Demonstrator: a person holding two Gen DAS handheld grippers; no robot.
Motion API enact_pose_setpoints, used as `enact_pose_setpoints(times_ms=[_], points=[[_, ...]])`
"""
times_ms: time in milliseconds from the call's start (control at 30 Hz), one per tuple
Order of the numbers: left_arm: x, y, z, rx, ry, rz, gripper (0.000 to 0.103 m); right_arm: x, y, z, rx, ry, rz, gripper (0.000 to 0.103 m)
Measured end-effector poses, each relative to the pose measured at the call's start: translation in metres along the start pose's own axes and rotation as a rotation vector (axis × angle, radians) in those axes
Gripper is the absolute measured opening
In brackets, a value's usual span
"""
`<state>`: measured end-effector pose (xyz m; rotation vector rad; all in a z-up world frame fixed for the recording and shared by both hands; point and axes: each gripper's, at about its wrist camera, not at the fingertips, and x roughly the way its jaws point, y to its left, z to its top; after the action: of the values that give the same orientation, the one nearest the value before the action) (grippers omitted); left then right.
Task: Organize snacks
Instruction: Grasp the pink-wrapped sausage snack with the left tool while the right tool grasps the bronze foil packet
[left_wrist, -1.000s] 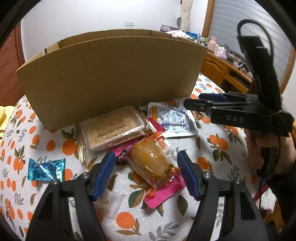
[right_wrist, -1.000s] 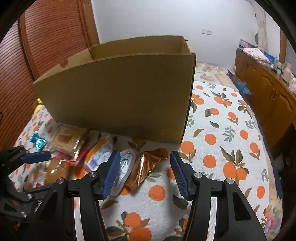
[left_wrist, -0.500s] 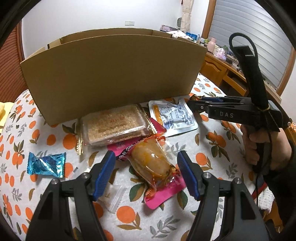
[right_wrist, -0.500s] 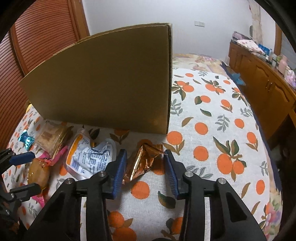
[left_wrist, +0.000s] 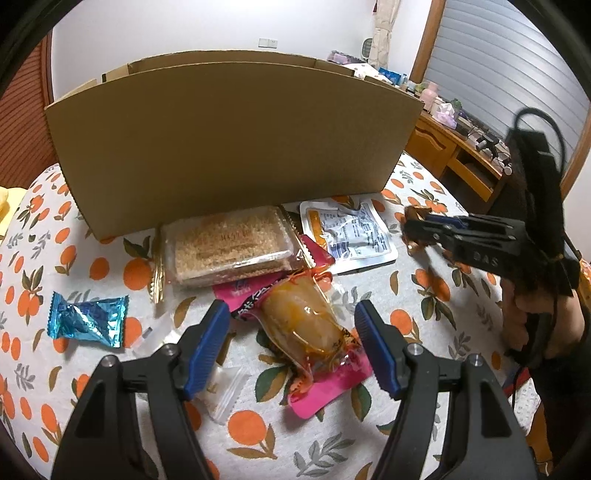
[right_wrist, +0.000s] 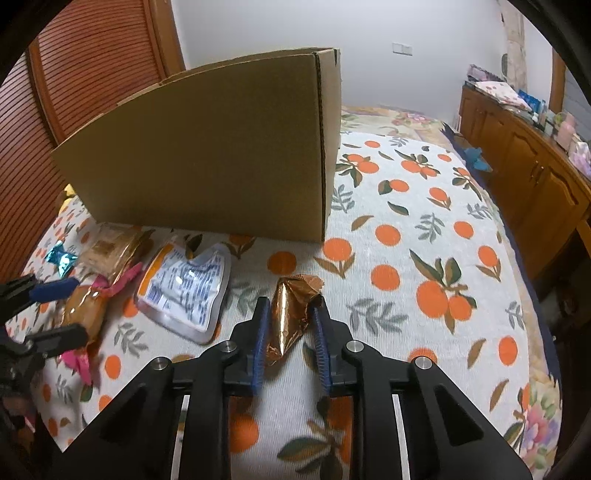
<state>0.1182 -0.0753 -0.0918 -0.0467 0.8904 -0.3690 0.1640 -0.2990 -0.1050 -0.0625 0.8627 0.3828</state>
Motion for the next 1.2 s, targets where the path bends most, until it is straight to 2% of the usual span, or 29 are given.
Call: enact_pose_setpoints(times_ms=[367, 467, 567, 700, 733, 900, 967, 1200], points=[[0.000, -0.009, -0.004, 0.043, 0.001, -0.008, 0.069, -0.015, 0.018, -0.024, -0.036, -0.028, 0.004, 0.021], [0.004, -0.008, -0.002, 0.033, 0.013, -0.010, 0.074, -0.017, 0.021, -0.026, -0.043, -0.039, -0.008, 0.021], [0.013, -0.008, -0.001, 0.017, 0.048, 0.001, 0.073, -0.016, 0.020, -0.027, -0.036, -0.041, -0.008, 0.021], [0.019, -0.020, -0.004, 0.076, 0.046, 0.045, 0.072, -0.015, 0.017, -0.027, -0.023, -0.042, -0.005, 0.021], [0.019, -0.020, -0.004, 0.079, 0.045, 0.050, 0.071, -0.015, 0.017, -0.027, -0.021, -0.043, -0.003, 0.021], [0.010, -0.017, -0.003, 0.075, 0.028, 0.020, 0.051, -0.016, 0.016, -0.027, -0.019, -0.046, -0.004, 0.021], [0.006, -0.020, -0.001, 0.092, 0.025, 0.030, 0.050, -0.016, 0.016, -0.027, -0.019, -0.046, -0.005, 0.021], [-0.004, -0.030, -0.005, 0.118, 0.022, -0.015, 0.049, -0.016, 0.017, -0.028, -0.021, -0.049, -0.006, 0.021]])
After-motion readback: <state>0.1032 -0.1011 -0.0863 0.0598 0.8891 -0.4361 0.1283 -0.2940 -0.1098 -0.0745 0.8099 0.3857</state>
